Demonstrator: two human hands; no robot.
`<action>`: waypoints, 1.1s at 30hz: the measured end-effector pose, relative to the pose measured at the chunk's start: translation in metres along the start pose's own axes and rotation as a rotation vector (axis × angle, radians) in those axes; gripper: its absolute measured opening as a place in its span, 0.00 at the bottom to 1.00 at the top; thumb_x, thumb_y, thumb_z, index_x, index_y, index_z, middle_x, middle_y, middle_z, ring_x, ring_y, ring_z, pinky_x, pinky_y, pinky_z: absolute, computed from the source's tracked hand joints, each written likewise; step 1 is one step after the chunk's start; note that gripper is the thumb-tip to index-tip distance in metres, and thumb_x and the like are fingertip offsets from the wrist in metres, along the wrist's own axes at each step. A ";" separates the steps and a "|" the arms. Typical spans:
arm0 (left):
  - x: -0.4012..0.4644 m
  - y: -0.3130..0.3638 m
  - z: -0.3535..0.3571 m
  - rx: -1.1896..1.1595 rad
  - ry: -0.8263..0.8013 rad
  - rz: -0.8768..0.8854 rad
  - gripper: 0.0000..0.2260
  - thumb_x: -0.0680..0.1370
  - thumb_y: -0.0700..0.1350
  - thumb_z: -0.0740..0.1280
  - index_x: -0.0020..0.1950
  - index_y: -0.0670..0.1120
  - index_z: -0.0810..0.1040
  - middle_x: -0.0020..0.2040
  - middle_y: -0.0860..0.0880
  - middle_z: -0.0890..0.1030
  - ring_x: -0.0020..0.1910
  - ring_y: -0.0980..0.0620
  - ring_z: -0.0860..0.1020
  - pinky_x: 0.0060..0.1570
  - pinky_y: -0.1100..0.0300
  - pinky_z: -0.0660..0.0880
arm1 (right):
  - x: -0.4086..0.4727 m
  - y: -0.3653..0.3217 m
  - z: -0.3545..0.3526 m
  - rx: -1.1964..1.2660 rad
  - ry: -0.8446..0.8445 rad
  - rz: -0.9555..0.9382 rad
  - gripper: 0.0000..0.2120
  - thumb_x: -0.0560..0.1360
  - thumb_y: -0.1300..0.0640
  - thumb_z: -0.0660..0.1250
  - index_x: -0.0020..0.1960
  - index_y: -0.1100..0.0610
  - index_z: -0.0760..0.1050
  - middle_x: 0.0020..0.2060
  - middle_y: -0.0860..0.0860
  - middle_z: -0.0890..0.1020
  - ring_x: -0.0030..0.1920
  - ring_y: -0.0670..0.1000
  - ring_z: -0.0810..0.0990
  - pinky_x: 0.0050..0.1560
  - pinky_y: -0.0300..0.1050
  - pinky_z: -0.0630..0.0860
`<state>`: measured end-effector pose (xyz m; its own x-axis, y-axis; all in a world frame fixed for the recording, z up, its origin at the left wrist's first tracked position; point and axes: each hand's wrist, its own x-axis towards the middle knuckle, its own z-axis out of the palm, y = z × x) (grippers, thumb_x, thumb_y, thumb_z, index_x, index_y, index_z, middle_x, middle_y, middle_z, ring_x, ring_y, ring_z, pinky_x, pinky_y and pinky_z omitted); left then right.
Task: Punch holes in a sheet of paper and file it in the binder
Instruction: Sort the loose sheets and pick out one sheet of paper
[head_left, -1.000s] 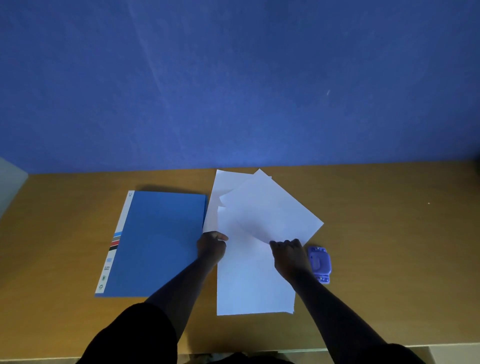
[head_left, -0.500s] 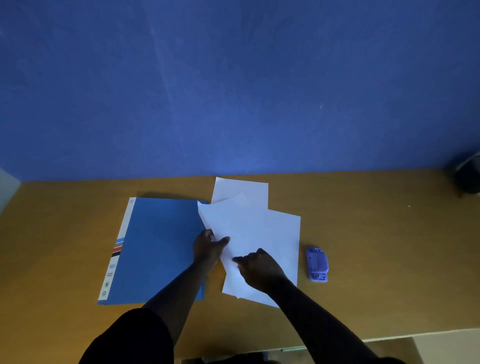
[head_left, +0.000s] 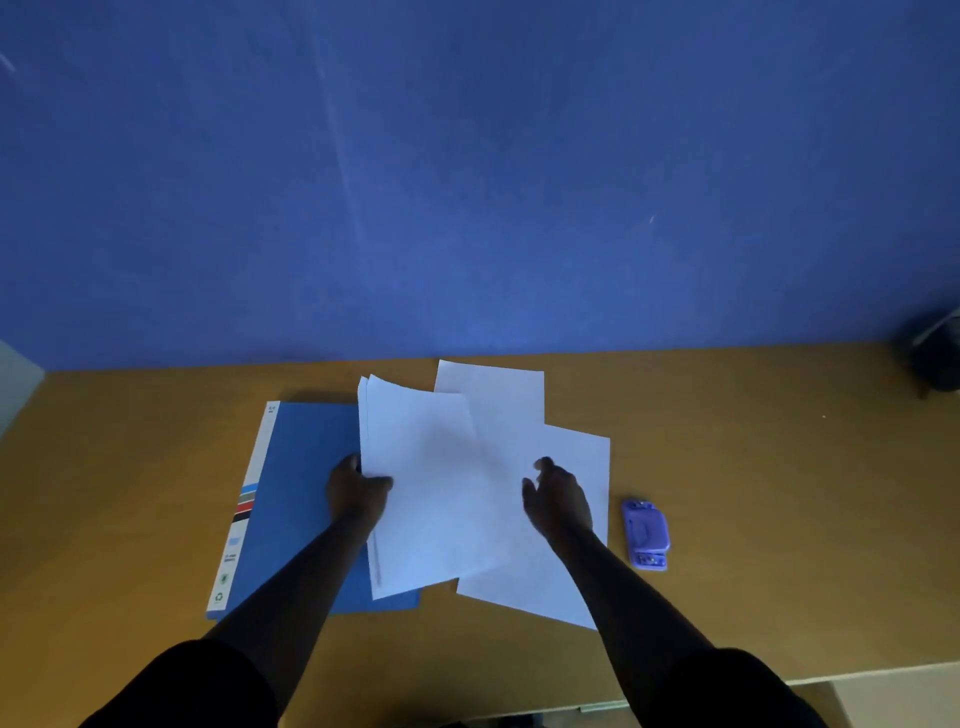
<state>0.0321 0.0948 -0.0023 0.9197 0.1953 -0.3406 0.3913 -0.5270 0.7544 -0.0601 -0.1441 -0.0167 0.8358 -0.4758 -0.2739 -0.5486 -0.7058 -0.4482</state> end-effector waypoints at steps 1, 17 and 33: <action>0.003 -0.004 -0.007 0.008 -0.012 -0.003 0.11 0.68 0.36 0.72 0.50 0.40 0.80 0.48 0.43 0.84 0.45 0.44 0.80 0.44 0.57 0.75 | 0.004 -0.001 0.004 -0.020 0.004 0.044 0.19 0.78 0.51 0.63 0.66 0.57 0.70 0.59 0.56 0.80 0.60 0.58 0.79 0.59 0.52 0.77; 0.042 -0.032 -0.060 0.089 0.020 0.099 0.11 0.79 0.40 0.64 0.61 0.42 0.75 0.58 0.42 0.81 0.57 0.43 0.79 0.56 0.46 0.79 | 0.026 -0.034 0.044 0.104 0.047 0.533 0.38 0.66 0.51 0.80 0.66 0.62 0.64 0.62 0.62 0.70 0.61 0.63 0.73 0.56 0.60 0.77; 0.053 -0.054 -0.066 -0.007 -0.052 0.090 0.09 0.80 0.41 0.63 0.59 0.45 0.73 0.56 0.45 0.80 0.51 0.50 0.77 0.45 0.59 0.76 | 0.019 0.006 -0.013 0.873 0.039 0.346 0.16 0.76 0.62 0.66 0.64 0.58 0.75 0.51 0.55 0.81 0.43 0.54 0.79 0.35 0.44 0.75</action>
<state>0.0616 0.1880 -0.0242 0.9484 0.1043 -0.2994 0.3073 -0.5349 0.7870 -0.0477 -0.1642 -0.0131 0.6191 -0.6138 -0.4898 -0.5443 0.1142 -0.8311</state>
